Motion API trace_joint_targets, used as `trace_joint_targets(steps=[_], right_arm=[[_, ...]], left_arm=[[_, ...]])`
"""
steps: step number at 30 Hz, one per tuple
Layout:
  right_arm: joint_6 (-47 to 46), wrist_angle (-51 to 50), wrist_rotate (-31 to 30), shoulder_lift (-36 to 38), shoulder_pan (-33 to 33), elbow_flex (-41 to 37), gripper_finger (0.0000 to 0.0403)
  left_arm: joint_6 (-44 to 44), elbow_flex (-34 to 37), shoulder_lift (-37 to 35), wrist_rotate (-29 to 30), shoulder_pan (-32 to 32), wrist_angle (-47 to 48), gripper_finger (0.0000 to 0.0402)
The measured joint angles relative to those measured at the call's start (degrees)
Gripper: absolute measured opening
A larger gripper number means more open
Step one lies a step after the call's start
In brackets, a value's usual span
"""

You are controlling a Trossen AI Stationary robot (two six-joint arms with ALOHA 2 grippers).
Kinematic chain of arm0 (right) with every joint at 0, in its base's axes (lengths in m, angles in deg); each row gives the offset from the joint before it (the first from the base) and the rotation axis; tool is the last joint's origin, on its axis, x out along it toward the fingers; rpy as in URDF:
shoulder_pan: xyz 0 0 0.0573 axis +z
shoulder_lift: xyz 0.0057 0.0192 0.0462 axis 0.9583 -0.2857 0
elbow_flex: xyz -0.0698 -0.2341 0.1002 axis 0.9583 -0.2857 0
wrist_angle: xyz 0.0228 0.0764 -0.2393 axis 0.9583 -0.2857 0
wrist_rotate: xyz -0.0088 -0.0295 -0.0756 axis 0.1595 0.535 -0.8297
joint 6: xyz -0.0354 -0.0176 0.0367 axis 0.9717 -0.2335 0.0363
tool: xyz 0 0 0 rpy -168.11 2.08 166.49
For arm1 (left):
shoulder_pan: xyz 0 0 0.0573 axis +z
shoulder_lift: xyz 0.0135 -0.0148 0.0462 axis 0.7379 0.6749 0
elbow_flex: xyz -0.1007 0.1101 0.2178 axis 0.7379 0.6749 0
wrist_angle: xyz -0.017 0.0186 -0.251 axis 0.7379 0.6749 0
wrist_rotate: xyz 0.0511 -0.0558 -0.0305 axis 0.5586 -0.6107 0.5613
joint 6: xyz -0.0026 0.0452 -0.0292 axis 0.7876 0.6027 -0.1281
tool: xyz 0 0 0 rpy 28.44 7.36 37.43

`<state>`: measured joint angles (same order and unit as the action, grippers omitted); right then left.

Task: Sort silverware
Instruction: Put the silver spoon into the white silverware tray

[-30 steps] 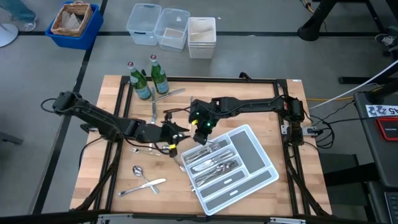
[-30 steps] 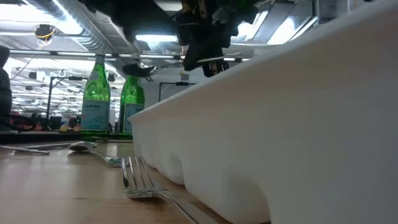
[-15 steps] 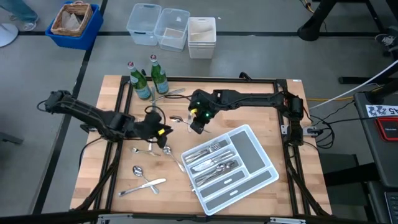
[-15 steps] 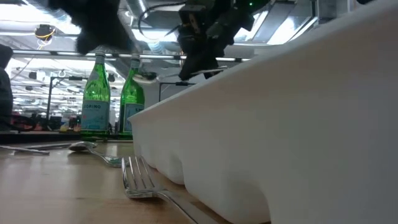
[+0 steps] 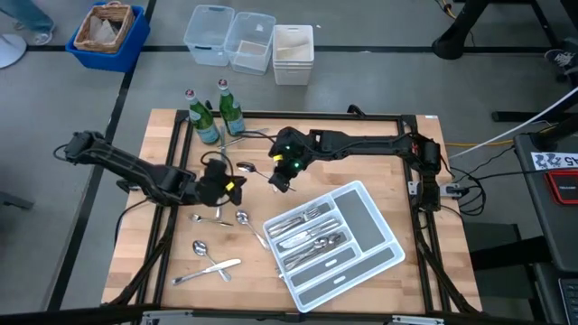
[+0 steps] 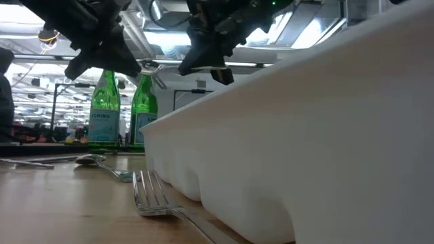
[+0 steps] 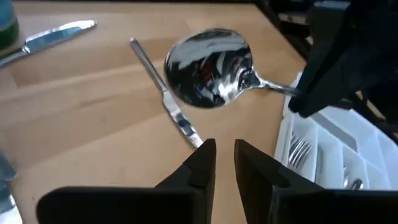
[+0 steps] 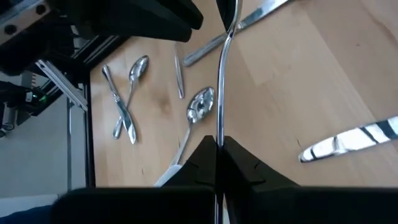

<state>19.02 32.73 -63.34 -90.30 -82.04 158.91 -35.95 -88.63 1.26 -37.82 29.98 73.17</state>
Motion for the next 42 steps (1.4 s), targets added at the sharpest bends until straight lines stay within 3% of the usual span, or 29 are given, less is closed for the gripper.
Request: trace_joint_targets(steps=[7, 17, 32, 36, 42], right_arm=[[0.0, 2.3, 1.7, 0.0, 0.0, 0.0, 0.0009], [-0.2, 6.9, 7.1, 0.0, -0.1, 0.0, 0.0010], [0.0, 7.4, 10.3, 0.1, 0.1, 0.0, 0.0010], [0.0, 7.4, 10.3, 0.1, 0.1, 0.0, 0.0010], [0.4, 7.0, 10.7, 0.1, 0.0, 0.0, 0.0010]], left_arm=[[0.1, 0.0, -2.4, 3.9, 0.1, -0.4, 0.0041], [0.7, 0.0, -5.8, 4.2, 0.1, -1.6, 0.0046], [9.7, 0.0, -6.3, 4.0, 0.1, -7.4, 0.0131], [12.5, 0.0, -6.3, 3.9, 0.1, -9.0, 0.0116], [15.3, 0.0, -6.3, 3.7, 0.0, -9.5, 0.0045]])
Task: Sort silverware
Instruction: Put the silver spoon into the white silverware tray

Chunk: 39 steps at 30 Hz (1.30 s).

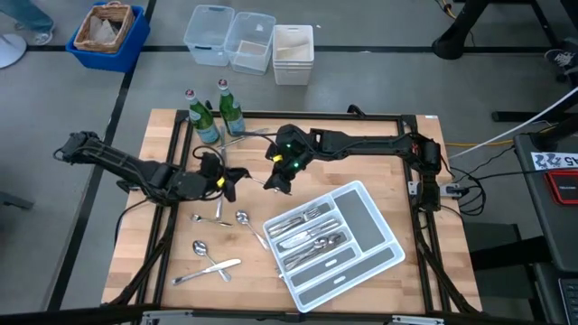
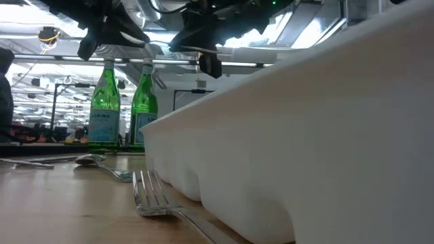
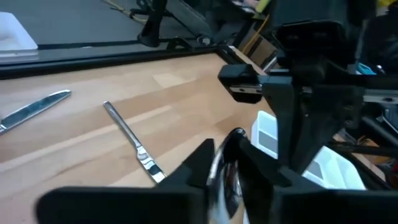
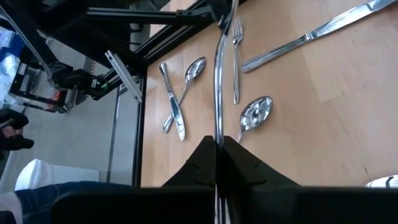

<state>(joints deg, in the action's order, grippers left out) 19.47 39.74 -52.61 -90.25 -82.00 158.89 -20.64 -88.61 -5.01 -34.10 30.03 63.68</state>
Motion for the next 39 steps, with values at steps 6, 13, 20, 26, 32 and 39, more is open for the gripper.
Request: trace_joint_targets(steps=[6, 13, 20, 26, 32, 39], right_arm=[[0.9, -0.1, 0.2, 0.0, 0.0, -0.1, 0.0011], [1.5, -0.2, 0.9, 0.0, 0.0, -0.1, 0.0014], [0.3, 0.5, -0.5, -0.1, -0.1, 0.0, 0.0076], [0.5, 0.1, 3.6, -0.1, -0.6, 0.0, 0.0126], [0.0, -3.3, 9.0, 1.3, -2.7, 0.0, 0.0123], [4.3, -9.3, 6.9, 7.4, -5.6, 0.0, 0.0120]], left_arm=[[0.1, 0.0, -0.1, -0.8, 0.0, -0.3, 0.0011], [0.5, 0.0, -0.1, -0.7, 0.0, -0.9, 0.0006], [6.2, 0.0, 0.2, -2.3, 0.1, -3.9, 0.0001], [8.5, 0.0, 0.1, -7.0, 0.1, -3.4, 0.0000], [14.2, -1.4, 0.1, -17.5, 0.5, -3.4, 0.0000], [23.7, -3.7, 0.7, -30.6, 5.0, -3.7, 0.0000]])
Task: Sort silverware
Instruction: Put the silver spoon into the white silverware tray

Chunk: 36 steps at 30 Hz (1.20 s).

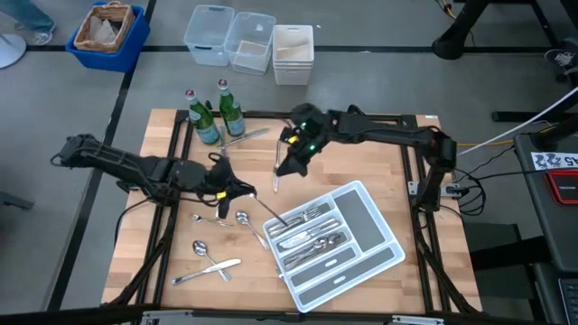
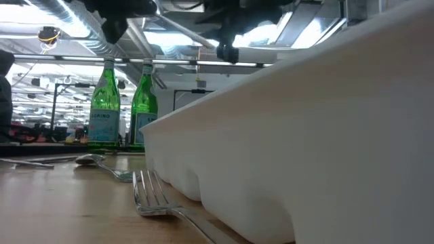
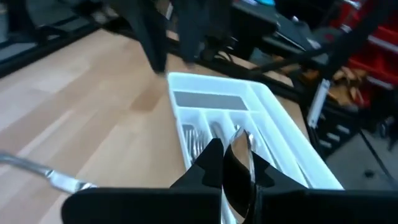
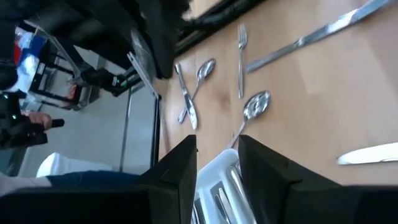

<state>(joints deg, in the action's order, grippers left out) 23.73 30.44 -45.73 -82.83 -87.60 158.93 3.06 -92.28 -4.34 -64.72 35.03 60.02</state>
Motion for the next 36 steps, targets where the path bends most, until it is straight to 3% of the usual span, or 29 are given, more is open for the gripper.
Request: trace_joint_targets(steps=[5, 11, 18, 24, 30, 36], right_arm=[[1.2, -2.6, -2.0, 5.1, -1.7, 0.0, 0.0120], [2.1, -7.7, -6.6, 10.6, -2.0, 0.0, 0.0120], [3.1, -14.7, -15.1, 15.0, -2.0, 0.0, 0.0120], [3.0, -22.0, -16.0, 15.3, -1.9, 0.0, 0.0120], [2.9, -30.9, -17.1, 15.3, -1.9, 0.0, 0.0120], [3.0, -31.8, -17.1, 15.3, -2.0, 0.0, 0.0120]], left_arm=[[4.9, -1.3, 3.3, -10.0, 4.8, 0.0, 0.0000], [11.1, -4.1, 12.5, -24.9, 10.2, -6.8, 0.0000], [22.9, -14.0, 27.3, -40.0, 14.7, -6.8, 0.0000], [33.0, -23.5, 38.9, -55.0, 16.6, -5.6, 0.0000], [46.1, -32.4, 48.1, -58.8, 17.0, 3.3, 0.0000], [55.1, -39.0, 54.8, -61.5, 16.2, 9.1, 0.0000]])
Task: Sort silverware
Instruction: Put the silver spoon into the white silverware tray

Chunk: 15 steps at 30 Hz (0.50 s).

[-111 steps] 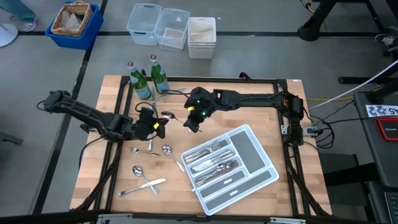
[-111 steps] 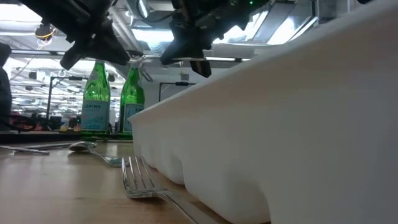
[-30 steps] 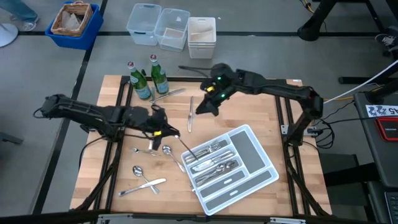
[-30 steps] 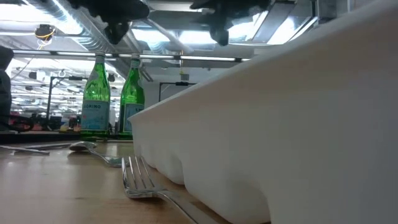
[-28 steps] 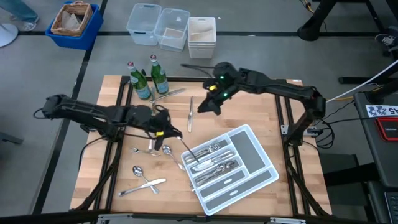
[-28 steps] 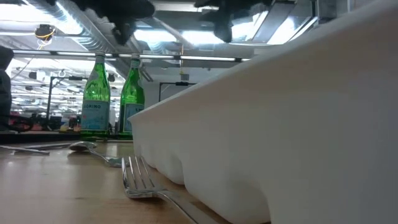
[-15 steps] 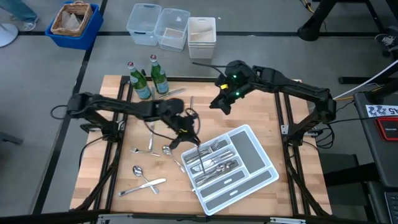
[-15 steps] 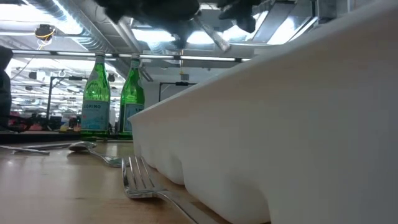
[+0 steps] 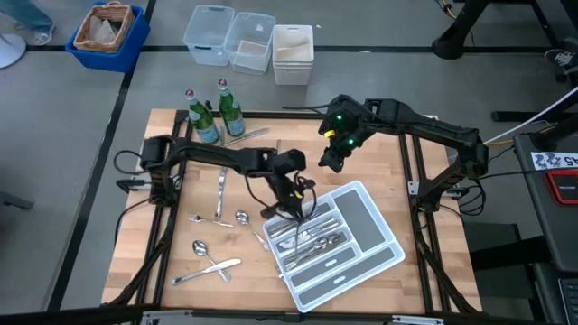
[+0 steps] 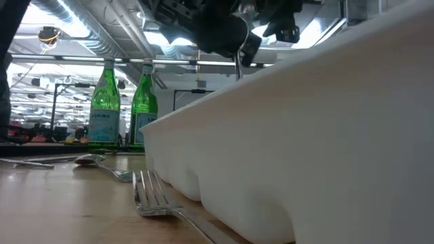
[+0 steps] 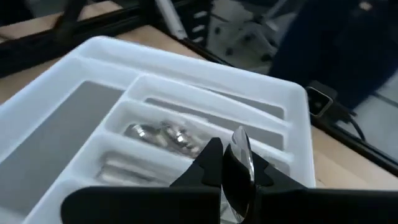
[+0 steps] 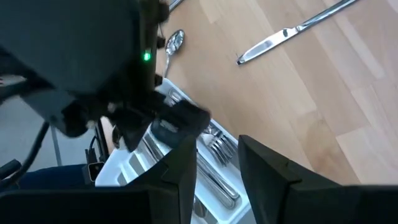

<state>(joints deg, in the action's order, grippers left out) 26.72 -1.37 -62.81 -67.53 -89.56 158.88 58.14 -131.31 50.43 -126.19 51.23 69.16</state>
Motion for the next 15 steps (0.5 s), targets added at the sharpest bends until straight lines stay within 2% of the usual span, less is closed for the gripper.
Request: trace_joint_targets(steps=[6, 11, 15], right_arm=[[0.0, -0.4, 0.0, 0.0, 0.0, 0.0, 0.0120], [0.0, -0.8, 0.1, 0.0, 0.0, 0.0, 0.0120], [-0.1, -1.8, 1.3, 0.0, 0.0, 0.0, 0.0120]], left_arm=[[6.4, -4.8, 3.2, -3.3, -1.0, 8.2, 0.0000], [11.6, -4.9, 3.4, -3.1, -2.2, 7.7, 0.0000], [12.5, -5.0, 3.4, -2.2, -2.8, 7.3, 0.0000]])
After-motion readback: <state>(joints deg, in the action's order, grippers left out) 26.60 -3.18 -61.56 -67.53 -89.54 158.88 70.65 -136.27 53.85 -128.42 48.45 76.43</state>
